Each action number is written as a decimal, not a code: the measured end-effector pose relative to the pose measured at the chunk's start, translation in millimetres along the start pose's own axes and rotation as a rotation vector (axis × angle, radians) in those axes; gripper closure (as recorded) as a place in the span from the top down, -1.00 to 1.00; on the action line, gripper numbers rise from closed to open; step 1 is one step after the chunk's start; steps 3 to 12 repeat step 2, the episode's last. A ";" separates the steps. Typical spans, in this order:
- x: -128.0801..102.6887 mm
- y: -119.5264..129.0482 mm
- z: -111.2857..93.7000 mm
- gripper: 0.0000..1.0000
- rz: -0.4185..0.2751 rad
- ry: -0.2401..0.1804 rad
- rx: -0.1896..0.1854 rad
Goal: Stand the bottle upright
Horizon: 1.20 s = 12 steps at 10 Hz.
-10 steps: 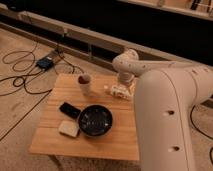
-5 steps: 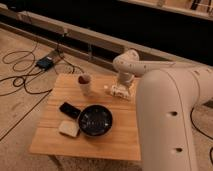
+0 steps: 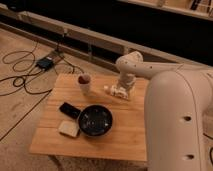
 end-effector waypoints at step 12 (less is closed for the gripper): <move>-0.9 -0.6 -0.2 0.30 0.001 -0.001 0.000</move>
